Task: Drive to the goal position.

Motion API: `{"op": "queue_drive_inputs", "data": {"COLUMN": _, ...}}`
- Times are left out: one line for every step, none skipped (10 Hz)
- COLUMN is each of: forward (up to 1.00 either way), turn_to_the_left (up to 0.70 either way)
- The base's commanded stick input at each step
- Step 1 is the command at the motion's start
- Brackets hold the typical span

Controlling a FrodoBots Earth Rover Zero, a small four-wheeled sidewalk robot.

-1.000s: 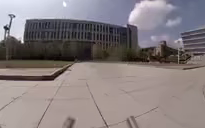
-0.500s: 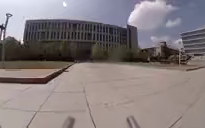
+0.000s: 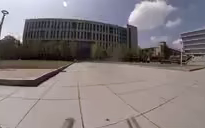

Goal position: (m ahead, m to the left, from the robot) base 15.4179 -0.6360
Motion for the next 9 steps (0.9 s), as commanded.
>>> {"op": "queue_drive_inputs", "data": {"forward": 0.70, "turn_to_the_left": 0.05}}
{"op": "queue_drive_inputs", "data": {"forward": 0.70, "turn_to_the_left": 0.05}}
{"op": "queue_drive_inputs", "data": {"forward": 0.70, "turn_to_the_left": 0.05}}
{"op": "queue_drive_inputs", "data": {"forward": 0.70, "turn_to_the_left": 0.05}}
{"op": "queue_drive_inputs", "data": {"forward": 0.70, "turn_to_the_left": 0.05}}
{"op": "queue_drive_inputs", "data": {"forward": 0.70, "turn_to_the_left": 0.05}}
{"op": "queue_drive_inputs", "data": {"forward": 0.70, "turn_to_the_left": 0.05}}
{"op": "queue_drive_inputs", "data": {"forward": 0.70, "turn_to_the_left": 0.05}}
{"op": "queue_drive_inputs", "data": {"forward": 0.70, "turn_to_the_left": 0.05}}
